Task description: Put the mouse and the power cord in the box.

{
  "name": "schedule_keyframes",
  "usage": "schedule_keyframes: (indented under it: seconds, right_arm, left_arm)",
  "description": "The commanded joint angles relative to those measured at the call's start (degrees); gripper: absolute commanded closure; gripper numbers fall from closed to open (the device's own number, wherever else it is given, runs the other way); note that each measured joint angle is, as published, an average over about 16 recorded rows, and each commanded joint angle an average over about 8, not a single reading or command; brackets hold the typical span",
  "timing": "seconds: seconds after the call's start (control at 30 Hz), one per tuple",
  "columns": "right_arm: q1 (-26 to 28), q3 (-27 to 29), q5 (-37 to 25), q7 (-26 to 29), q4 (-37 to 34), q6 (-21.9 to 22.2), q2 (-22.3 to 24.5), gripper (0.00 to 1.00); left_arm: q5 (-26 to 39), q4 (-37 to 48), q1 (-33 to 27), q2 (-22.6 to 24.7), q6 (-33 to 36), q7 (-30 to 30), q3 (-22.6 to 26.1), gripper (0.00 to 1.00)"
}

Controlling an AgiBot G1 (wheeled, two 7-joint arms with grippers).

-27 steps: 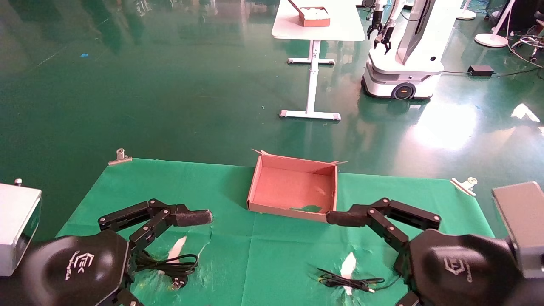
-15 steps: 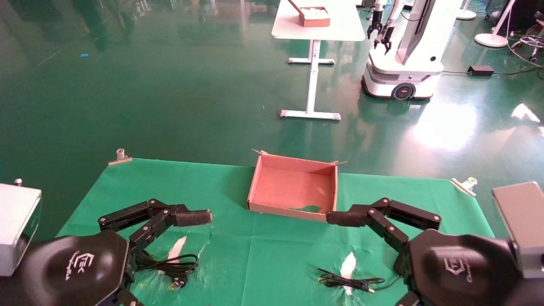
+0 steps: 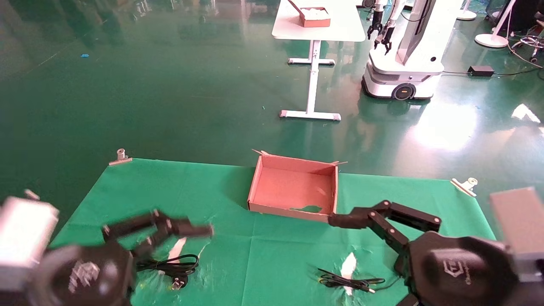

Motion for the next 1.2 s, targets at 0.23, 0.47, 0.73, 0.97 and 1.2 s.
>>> schedule_keyframes:
  seconds: [0.23,0.47,0.73,0.97,1.2]
  right_arm:
    - [4.55,-4.0,-10.93,-7.68,-6.03,-2.62,-0.84,0.0]
    - [13.07,-12.72,-25.0,-17.62,-17.13,-3.37,-6.19,0.0]
    - [19.84,-18.97,-37.36,-29.25,-36.86,3.85,-14.87,0.0]
    - [22.93,-20.95,-42.23,-37.55,-49.26,10.93,-21.43,0.0]
    - [24.45,-21.95,-43.93,-43.74,-57.61,13.76,-25.8,0.0]
  left_arm:
    - [12.9,7.02,-7.74,1.75,2.51,2.73,8.37,0.0]
    - [29.31,21.08,-18.3,8.18,0.47,9.66,17.99,0.0]
    - [46.89,39.31,-26.87,17.93,-8.96,19.47,25.34,0.0]
    - [53.74,51.32,-30.05,24.12,-15.34,26.86,28.74,0.0]
    - [54.09,59.04,-31.15,27.38,-18.62,33.26,28.87,0.0]
